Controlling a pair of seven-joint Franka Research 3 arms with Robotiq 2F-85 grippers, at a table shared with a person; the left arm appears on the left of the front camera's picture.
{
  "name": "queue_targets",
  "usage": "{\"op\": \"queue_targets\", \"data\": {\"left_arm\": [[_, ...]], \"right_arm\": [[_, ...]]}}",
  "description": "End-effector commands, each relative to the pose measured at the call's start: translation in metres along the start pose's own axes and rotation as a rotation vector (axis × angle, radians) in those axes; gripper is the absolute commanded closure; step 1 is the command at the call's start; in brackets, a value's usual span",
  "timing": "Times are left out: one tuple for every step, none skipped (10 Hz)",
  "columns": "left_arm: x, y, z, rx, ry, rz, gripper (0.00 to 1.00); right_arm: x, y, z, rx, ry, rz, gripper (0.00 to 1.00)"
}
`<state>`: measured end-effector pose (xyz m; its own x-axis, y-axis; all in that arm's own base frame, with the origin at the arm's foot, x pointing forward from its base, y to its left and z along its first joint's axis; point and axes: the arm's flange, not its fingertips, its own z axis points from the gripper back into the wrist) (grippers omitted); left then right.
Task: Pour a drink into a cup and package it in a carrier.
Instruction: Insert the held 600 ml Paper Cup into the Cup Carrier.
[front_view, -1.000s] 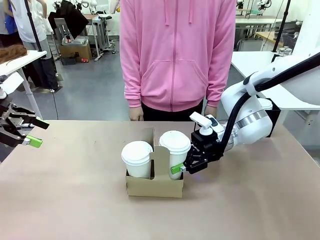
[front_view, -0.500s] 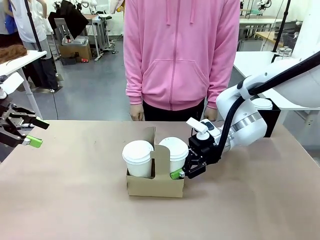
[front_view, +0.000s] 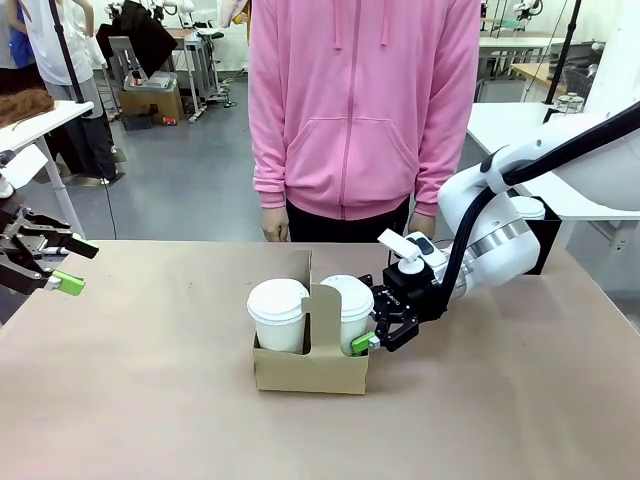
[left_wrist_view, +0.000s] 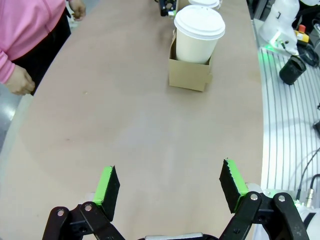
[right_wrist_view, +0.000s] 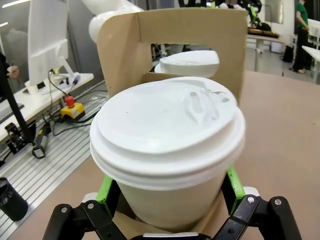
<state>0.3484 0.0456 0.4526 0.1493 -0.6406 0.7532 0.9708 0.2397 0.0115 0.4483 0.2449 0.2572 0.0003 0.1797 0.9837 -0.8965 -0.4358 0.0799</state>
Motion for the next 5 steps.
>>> {"op": "queue_targets", "data": {"left_arm": [[-0.001, 0.0, 0.001, -0.008, -0.004, -0.013, 0.0], [-0.001, 0.0, 0.001, -0.008, -0.004, -0.013, 0.0], [-0.001, 0.0, 0.001, -0.008, -0.004, -0.013, 0.0], [-0.001, 0.0, 0.001, -0.008, -0.004, -0.013, 0.0], [-0.001, 0.0, 0.001, -0.008, -0.004, -0.013, 0.0]], "right_arm": [[0.008, 0.009, 0.025, -0.026, 0.025, 0.03, 0.0], [0.013, 0.012, 0.041, -0.048, 0.027, 0.032, 0.0], [0.017, 0.015, 0.055, -0.076, 0.031, 0.026, 0.0], [0.022, 0.02, 0.078, -0.132, 0.036, 0.014, 0.0], [0.027, 0.03, 0.107, -0.199, 0.052, -0.021, 0.0]]}}
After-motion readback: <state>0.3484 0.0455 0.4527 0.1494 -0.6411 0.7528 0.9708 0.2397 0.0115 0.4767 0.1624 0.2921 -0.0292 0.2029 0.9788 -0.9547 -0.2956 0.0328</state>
